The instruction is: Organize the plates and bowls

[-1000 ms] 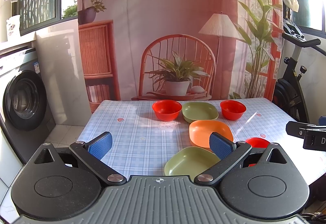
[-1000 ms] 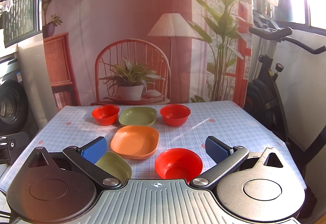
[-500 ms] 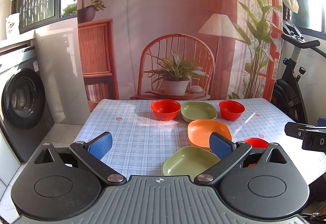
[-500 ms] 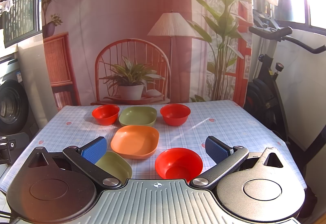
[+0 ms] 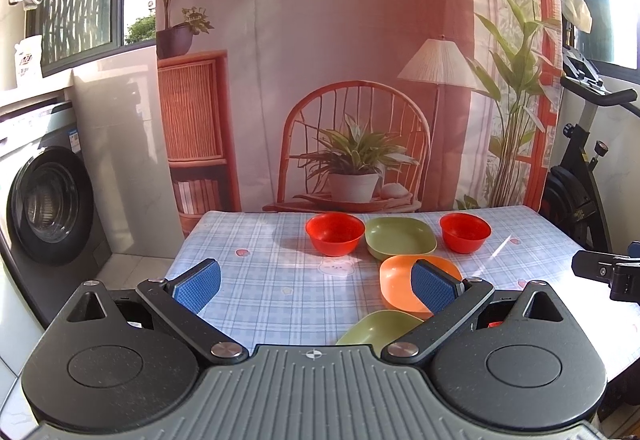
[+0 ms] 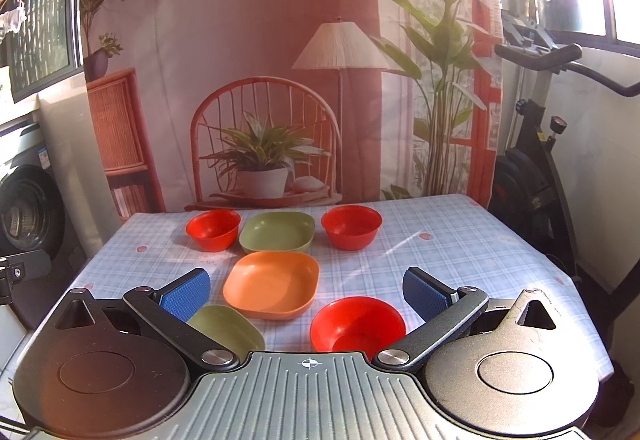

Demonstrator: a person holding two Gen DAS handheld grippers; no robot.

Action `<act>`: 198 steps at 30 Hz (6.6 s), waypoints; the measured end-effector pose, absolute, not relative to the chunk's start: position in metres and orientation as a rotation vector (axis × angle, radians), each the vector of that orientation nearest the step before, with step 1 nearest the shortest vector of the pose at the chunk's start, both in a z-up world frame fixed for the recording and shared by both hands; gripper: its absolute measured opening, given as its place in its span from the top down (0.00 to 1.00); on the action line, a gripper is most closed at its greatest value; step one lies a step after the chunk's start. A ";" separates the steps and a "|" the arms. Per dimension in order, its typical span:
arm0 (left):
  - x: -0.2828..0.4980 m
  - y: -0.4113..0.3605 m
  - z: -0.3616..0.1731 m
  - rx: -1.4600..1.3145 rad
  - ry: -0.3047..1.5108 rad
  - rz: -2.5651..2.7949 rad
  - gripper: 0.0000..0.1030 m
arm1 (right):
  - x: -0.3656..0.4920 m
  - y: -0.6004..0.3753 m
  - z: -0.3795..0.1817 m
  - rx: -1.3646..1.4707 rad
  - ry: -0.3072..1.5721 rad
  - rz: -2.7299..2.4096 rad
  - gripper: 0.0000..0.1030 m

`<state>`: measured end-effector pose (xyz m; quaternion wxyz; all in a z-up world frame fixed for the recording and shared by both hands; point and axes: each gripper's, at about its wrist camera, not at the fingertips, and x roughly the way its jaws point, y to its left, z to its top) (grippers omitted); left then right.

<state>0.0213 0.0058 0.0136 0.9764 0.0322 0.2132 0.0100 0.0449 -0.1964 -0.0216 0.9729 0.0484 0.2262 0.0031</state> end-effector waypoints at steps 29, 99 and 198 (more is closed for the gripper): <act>0.165 0.024 0.006 0.031 0.446 -0.018 0.08 | 0.215 -0.165 -0.039 0.156 0.425 0.125 0.05; 0.162 0.025 -0.180 -0.188 0.986 -0.092 0.83 | 0.198 -0.149 -0.191 0.157 0.944 0.218 0.90; 0.324 -0.017 -0.123 -0.048 0.786 -0.319 0.69 | 0.297 -0.212 -0.131 0.328 0.767 0.049 0.84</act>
